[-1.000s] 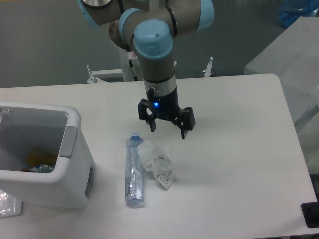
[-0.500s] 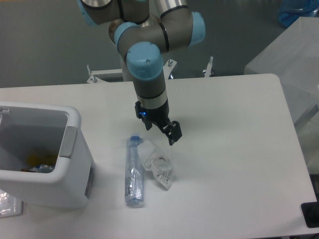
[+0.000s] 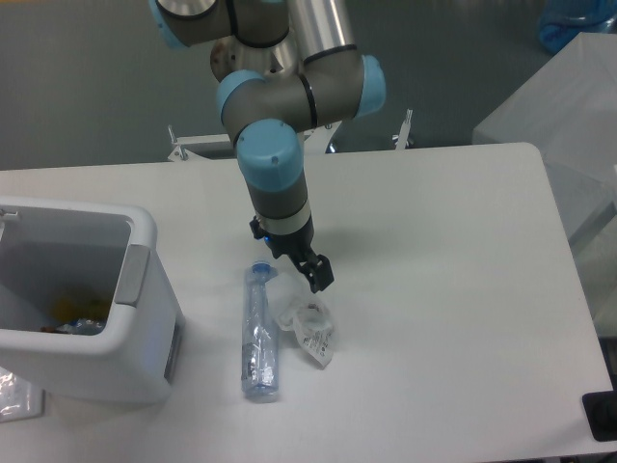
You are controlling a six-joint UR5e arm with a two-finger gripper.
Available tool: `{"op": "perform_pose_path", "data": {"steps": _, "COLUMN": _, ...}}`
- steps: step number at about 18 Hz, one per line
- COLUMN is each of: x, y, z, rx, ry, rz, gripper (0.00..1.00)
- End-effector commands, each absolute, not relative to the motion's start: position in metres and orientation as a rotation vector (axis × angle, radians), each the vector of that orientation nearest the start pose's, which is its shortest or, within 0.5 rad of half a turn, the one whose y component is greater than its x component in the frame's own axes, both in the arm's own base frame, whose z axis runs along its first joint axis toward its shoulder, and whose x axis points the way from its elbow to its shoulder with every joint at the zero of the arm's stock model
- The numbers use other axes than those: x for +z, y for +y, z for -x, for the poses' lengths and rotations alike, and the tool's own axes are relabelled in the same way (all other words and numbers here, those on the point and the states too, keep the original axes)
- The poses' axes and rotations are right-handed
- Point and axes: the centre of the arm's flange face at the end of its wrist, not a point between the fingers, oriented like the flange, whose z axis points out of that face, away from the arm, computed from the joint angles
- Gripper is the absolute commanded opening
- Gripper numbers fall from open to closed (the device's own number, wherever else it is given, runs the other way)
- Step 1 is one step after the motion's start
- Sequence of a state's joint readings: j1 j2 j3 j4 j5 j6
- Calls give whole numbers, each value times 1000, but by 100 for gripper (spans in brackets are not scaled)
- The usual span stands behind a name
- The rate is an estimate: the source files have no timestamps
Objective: Place the trash in the trash can
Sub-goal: 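Lower the open gripper toward the crumpled white wrapper beside the bottle, then close the gripper on the white wrapper and lift it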
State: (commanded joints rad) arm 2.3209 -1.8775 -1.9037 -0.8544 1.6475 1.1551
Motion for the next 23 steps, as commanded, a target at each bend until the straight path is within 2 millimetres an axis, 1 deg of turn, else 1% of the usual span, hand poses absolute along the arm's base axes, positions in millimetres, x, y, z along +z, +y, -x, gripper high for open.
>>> {"op": "perform_pose_path", "data": {"steps": 5, "x": 232, "y": 495, "z": 284, "rx": 171, "ry": 641, "rz": 3088, "gripper": 100}}
{"op": "perform_pose_path", "data": {"steps": 11, "x": 232, "y": 497, "z": 287, "rx": 174, "ry": 644, "rz": 3088, "gripper": 100}}
{"op": "perform_pose_path", "data": {"steps": 12, "x": 232, "y": 498, "z": 287, "rx": 174, "ry": 644, "rz": 3088, "gripper": 97}}
{"op": "perform_pose_path", "data": {"steps": 14, "x": 234, "y": 499, "z": 288, "rx": 180, "ry": 640, "rz": 3085, "gripper": 88}}
{"op": "perform_pose_path", "data": {"steps": 18, "x": 239, "y": 501, "z": 291, "rx": 193, "ry": 634, "rz": 3081, "gripper": 56}}
{"op": "perform_pose_path", "data": {"steps": 20, "x": 241, "y": 502, "z": 292, "rx": 197, "ry": 626, "rz": 3081, "gripper": 36}}
{"op": "perform_pose_path", "data": {"steps": 22, "x": 243, "y": 502, "z": 292, "rx": 202, "ry": 621, "rz": 3078, "gripper": 21}}
{"op": "perform_pose_path", "data": {"steps": 23, "x": 247, "y": 504, "z": 294, "rx": 212, "ry": 610, "rz": 3075, "gripper": 18}}
